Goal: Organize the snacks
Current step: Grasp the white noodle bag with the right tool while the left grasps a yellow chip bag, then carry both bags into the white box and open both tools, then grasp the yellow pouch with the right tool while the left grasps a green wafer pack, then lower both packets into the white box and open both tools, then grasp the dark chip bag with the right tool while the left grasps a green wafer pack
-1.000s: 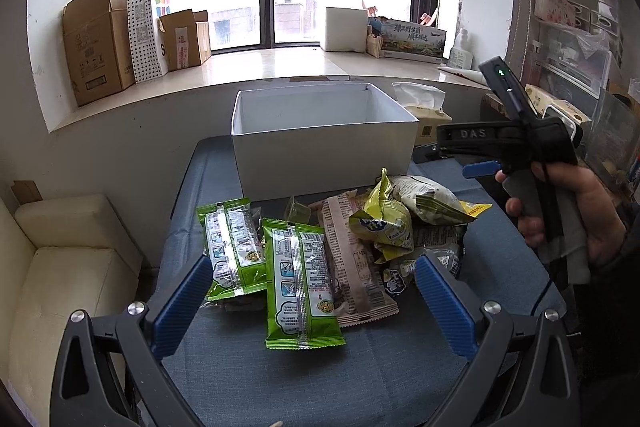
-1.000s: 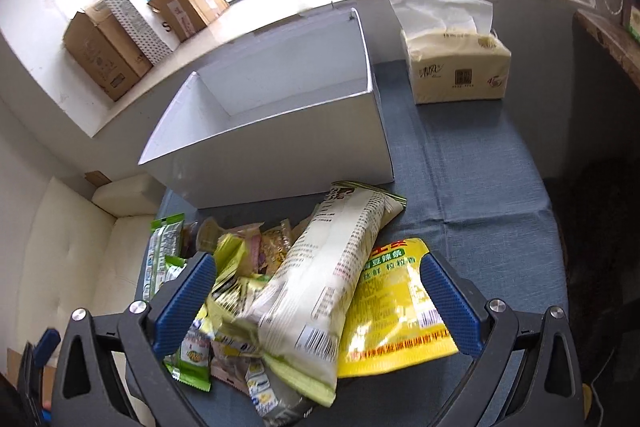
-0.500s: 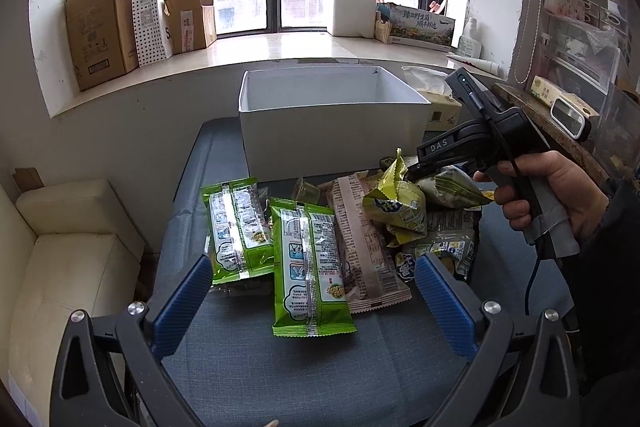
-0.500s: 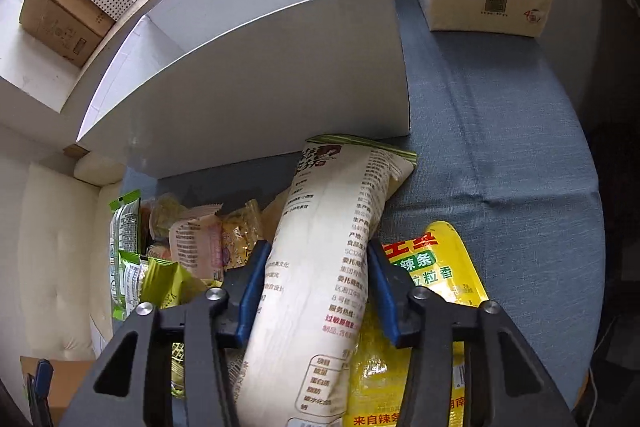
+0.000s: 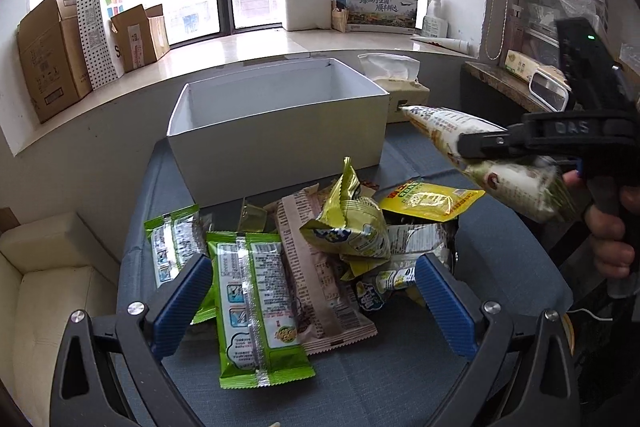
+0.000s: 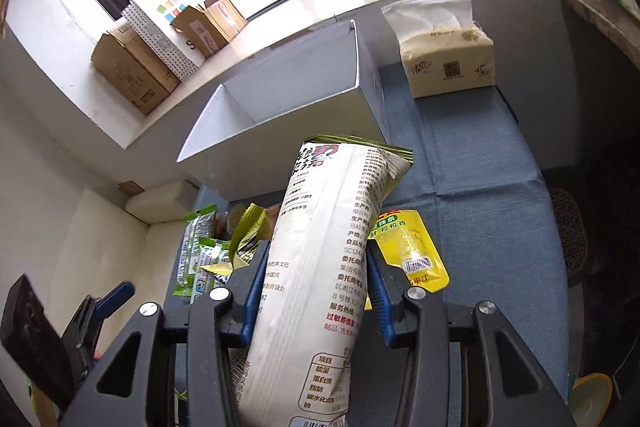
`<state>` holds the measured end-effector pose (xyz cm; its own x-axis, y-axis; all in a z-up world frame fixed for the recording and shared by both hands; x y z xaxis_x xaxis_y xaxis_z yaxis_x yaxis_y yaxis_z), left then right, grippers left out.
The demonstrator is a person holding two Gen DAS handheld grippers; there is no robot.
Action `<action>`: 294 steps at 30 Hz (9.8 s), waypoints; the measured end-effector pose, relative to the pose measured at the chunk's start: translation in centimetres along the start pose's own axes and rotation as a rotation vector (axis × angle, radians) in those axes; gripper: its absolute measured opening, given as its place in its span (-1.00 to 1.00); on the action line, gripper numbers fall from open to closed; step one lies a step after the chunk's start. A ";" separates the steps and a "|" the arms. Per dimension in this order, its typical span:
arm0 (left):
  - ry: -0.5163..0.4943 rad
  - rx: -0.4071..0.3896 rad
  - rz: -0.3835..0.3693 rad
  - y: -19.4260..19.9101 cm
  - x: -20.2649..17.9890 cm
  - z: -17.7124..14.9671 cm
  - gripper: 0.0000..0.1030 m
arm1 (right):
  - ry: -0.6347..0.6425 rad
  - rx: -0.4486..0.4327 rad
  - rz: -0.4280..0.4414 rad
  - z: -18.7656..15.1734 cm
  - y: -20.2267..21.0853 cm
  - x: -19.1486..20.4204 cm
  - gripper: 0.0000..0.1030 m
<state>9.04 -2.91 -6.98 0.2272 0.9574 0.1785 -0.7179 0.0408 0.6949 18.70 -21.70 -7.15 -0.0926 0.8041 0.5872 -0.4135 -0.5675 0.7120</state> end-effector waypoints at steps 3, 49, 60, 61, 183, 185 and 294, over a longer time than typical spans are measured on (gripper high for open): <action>0.014 0.030 -0.075 -2.8 -0.3 1.1 1.00 | 0.007 -0.061 0.014 -1.0 2.6 0.0 -0.05; 0.050 0.069 0.095 -10.9 16.2 15.5 0.22 | 0.143 -0.111 0.031 14.9 -8.9 10.0 -0.05; 0.056 0.070 0.101 -12.9 17.6 12.5 1.00 | 0.259 -0.171 -0.093 19.7 -12.8 10.3 1.00; 0.066 0.062 0.099 -12.5 17.8 12.3 1.00 | 0.262 -0.173 -0.089 19.7 -12.3 10.2 1.00; 0.196 -0.038 -0.043 -2.6 11.5 6.2 0.23 | 0.246 -0.098 0.094 5.1 -4.0 6.7 -0.05; 0.188 -0.043 -0.051 -3.2 12.3 8.5 0.23 | 0.261 -0.103 0.066 7.1 -4.9 7.5 -0.05; 0.377 0.213 0.102 -8.3 12.8 -6.6 1.00 | 0.243 -0.089 -0.179 -7.4 -2.9 -3.3 0.24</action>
<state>13.58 10.87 -15.03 -0.1218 0.9925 0.0148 -0.5640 -0.0814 0.8217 13.52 -21.40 -13.94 -0.2204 0.9148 0.3385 -0.5192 -0.4038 0.7533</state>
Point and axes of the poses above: each gripper's, at about its wrist camera, not at the fingertips, and y roughly against the way its jaws point, x to its left, z to its top, the point moved 4 cm from there along -y, roughly the way its jaws point, and after that the axes turned 15 degrees about -y, right-handed, at the moved point
